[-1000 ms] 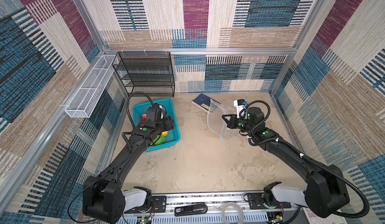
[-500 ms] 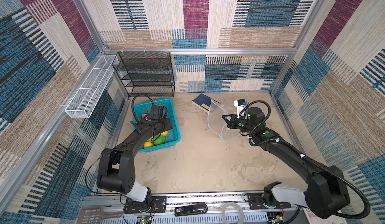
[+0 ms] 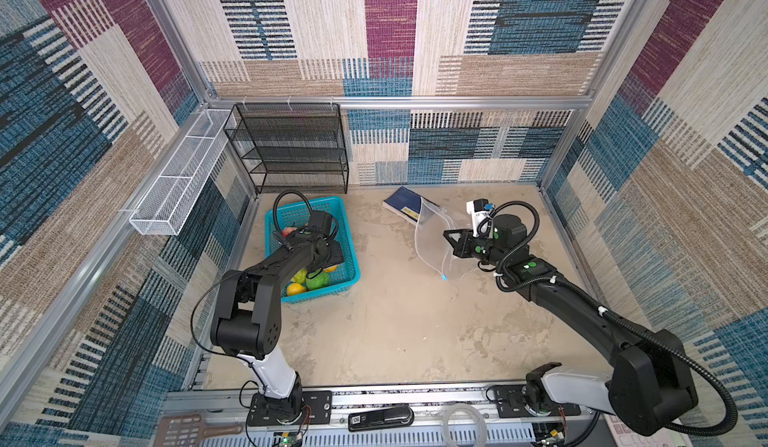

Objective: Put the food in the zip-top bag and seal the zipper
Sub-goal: 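Lower the left gripper and grasp the yellow lemon in the basket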

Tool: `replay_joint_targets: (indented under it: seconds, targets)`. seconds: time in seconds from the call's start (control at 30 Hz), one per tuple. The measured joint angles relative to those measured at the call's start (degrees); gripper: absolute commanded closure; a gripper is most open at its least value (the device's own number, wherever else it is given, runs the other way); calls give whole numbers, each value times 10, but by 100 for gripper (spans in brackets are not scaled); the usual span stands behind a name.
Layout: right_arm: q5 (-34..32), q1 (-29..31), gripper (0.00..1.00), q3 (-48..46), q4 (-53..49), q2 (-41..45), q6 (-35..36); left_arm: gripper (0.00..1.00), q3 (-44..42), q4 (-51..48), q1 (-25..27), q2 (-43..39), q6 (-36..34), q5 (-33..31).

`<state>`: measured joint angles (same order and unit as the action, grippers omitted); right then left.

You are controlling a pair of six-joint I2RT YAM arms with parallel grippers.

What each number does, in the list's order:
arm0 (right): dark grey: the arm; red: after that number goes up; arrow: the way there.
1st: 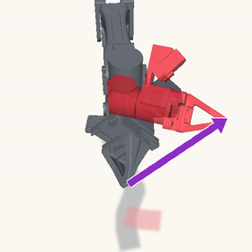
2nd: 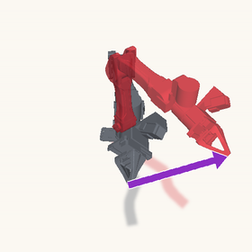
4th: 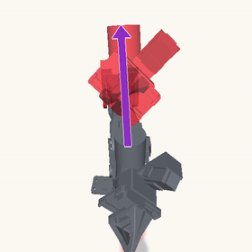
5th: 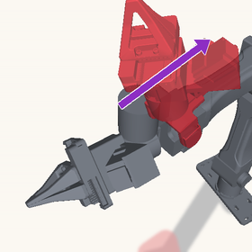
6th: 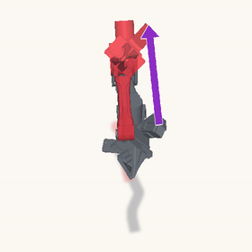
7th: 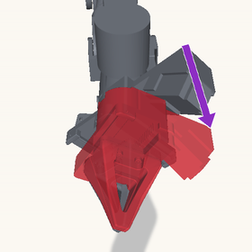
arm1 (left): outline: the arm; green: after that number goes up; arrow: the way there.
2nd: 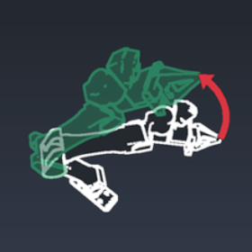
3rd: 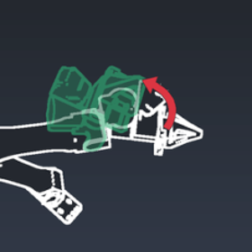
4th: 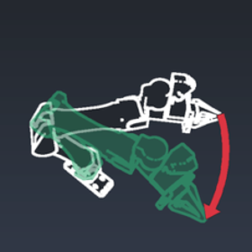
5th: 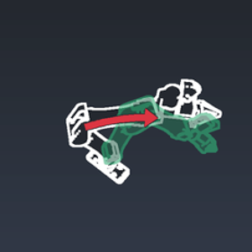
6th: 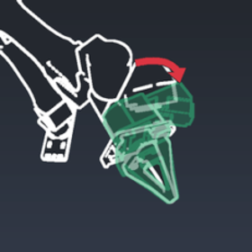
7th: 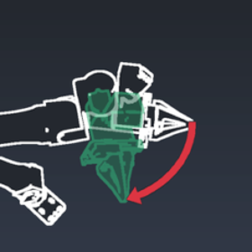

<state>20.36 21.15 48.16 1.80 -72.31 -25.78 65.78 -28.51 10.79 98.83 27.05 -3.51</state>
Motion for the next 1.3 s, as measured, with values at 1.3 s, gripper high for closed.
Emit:
replay_joint_targets:
  seconds: [1.3]
  targets:
    - [-11,0,100,-5,-4,0,4,57,13,33,22,59,16,-2]
